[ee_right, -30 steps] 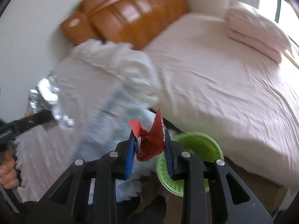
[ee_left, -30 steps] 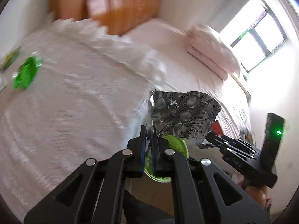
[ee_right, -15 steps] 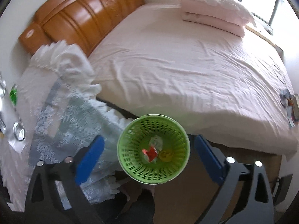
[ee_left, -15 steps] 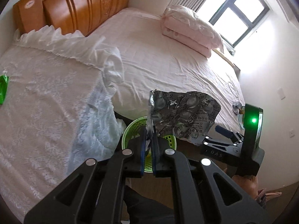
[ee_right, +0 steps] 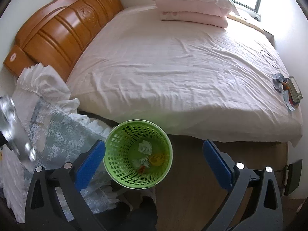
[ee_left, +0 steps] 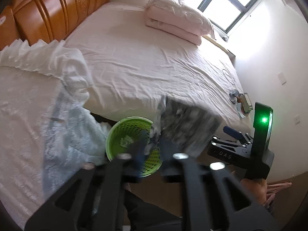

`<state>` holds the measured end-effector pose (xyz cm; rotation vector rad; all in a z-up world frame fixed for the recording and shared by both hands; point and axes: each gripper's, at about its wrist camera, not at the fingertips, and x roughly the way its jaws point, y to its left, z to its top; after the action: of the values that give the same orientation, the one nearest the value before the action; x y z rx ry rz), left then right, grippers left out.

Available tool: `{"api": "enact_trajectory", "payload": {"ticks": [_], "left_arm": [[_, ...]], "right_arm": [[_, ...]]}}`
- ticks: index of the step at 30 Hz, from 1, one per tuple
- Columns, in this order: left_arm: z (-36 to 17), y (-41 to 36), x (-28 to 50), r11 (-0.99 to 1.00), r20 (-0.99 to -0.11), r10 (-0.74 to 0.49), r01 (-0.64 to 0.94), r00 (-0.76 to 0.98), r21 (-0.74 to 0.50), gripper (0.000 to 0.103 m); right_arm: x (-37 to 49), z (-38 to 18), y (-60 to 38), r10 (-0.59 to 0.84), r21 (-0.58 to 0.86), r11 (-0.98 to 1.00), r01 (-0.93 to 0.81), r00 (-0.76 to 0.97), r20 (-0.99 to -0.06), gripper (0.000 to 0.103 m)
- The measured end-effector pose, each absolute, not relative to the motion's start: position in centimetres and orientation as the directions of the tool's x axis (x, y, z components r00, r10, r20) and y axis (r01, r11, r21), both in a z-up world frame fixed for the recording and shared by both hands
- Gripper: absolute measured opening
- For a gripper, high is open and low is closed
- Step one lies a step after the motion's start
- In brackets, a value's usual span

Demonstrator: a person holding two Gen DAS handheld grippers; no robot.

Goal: Collect trash
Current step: 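Drop red paper from right tool into basket while left tool drops blister pack, then move right tool to green plastic bag on bed and grasp it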

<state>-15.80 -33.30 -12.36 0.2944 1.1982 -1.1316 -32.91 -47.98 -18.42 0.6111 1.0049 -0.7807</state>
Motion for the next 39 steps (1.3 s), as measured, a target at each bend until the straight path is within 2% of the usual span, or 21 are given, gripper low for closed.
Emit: {"api": "enact_trajectory", "payload": {"ticks": [1,5,18,29,35,39], "left_arm": [[-12.3,-33.5,-15.9,0.476,-0.844,-0.533,0.802,-0.063,-0.360,0.080],[-11.7,-33.6,-16.3,0.468,-0.831,-0.555,0.808,-0.047,-0.358,0.089],[-10.5,-31.6,-14.7,0.527,-0.825,-0.564,0.789,0.048,-0.315,0.095],[-8.6,-26.1,-12.0,0.592,-0.811,-0.574,0.743,0.118,-0.311,0.095],[-7.8,-20.3,-8.5,0.733,-0.810,-0.521,0.626,0.267,-0.266,0.095],[-7.5,-15.1,-6.3,0.825,-0.806,-0.460,0.515,0.371,-0.234,0.095]], "right_arm": [[-33.2,-18.4,-48.2,-0.290,0.095,0.580,0.809,0.314,-0.904,0.100],[-33.9,-18.3,-48.6,-0.296,0.099,0.564,0.820,0.312,-0.903,0.100],[-32.3,-18.1,-47.5,-0.275,0.107,0.597,0.795,0.328,-0.904,0.100],[-27.7,-16.2,-44.5,-0.246,0.126,0.693,0.710,0.397,-0.884,0.100],[-22.8,-14.0,-40.7,-0.209,0.116,0.805,0.582,0.461,-0.862,0.100],[-19.0,-12.5,-37.5,-0.137,0.142,0.877,0.459,0.522,-0.842,0.100]]}}
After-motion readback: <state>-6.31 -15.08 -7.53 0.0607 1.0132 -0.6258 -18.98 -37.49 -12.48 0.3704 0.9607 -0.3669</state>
